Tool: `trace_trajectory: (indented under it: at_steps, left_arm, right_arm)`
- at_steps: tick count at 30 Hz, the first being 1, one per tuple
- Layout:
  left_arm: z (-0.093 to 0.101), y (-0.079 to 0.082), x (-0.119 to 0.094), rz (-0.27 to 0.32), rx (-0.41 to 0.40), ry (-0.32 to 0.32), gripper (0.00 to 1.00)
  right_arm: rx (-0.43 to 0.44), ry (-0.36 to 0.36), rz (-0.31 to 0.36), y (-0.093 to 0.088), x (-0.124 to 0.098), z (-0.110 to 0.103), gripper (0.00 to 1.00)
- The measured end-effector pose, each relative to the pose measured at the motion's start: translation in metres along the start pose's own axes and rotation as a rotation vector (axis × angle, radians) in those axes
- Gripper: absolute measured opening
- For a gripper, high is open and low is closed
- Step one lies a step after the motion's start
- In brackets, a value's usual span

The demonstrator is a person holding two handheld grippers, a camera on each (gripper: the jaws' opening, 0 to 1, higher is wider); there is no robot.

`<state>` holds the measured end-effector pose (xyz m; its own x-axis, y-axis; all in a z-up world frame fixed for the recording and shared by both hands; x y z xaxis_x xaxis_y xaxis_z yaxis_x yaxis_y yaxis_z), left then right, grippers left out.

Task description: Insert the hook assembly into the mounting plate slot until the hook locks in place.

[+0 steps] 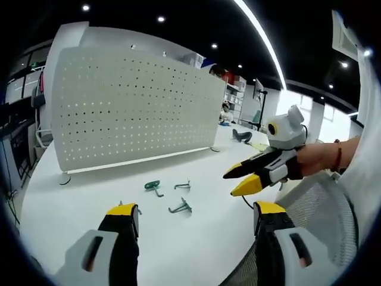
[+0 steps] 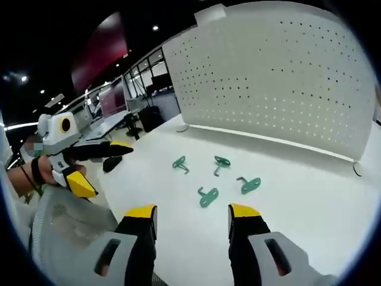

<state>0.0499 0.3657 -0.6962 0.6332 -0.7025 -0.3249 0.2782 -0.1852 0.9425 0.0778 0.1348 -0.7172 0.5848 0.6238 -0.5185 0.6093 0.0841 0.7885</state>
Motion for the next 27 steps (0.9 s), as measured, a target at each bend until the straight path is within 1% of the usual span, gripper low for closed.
trace_trajectory:
  at_steps: [4,6,9,14,22,27]
  left_arm:
    - [0.000,0.000,0.001,0.001,-0.005,0.000,0.81]
    - [0.000,0.000,0.001,0.001,-0.004,0.000,0.81]
    - [-0.001,-0.001,0.000,-0.003,0.002,0.011,0.82]
    - [-0.003,-0.001,-0.002,0.012,-0.017,0.025,0.81]
    - [-0.003,-0.001,-0.001,0.014,-0.017,0.017,0.82]
    - [-0.003,0.001,-0.001,0.015,-0.011,0.015,0.84]
  right_arm:
    - [-0.002,0.013,-0.031,-0.002,0.010,0.001,0.46]
    - [0.010,0.005,-0.063,-0.002,0.013,0.001,0.45]
    - [-0.003,0.007,-0.067,0.000,0.018,0.000,0.43]
    - [0.002,0.013,-0.084,0.001,0.026,0.000,0.43]
    - [0.023,0.003,-0.112,0.001,0.038,0.003,0.41]
    - [0.034,-0.005,-0.140,-0.001,0.046,0.004,0.40]
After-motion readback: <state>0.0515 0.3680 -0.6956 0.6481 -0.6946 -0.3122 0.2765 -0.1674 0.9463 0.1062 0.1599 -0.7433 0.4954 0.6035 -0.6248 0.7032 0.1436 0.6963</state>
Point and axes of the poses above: the point that each gripper's makers call its tool centre point, and the gripper's own axes: x roughly forward along the fingers, z roughly to its right, y roughly out of its top, the point moved 9 cm from there along -x, roughly backward along the fingers, and after that the axes turned 7 degrees about x, right-handed, at the moved point
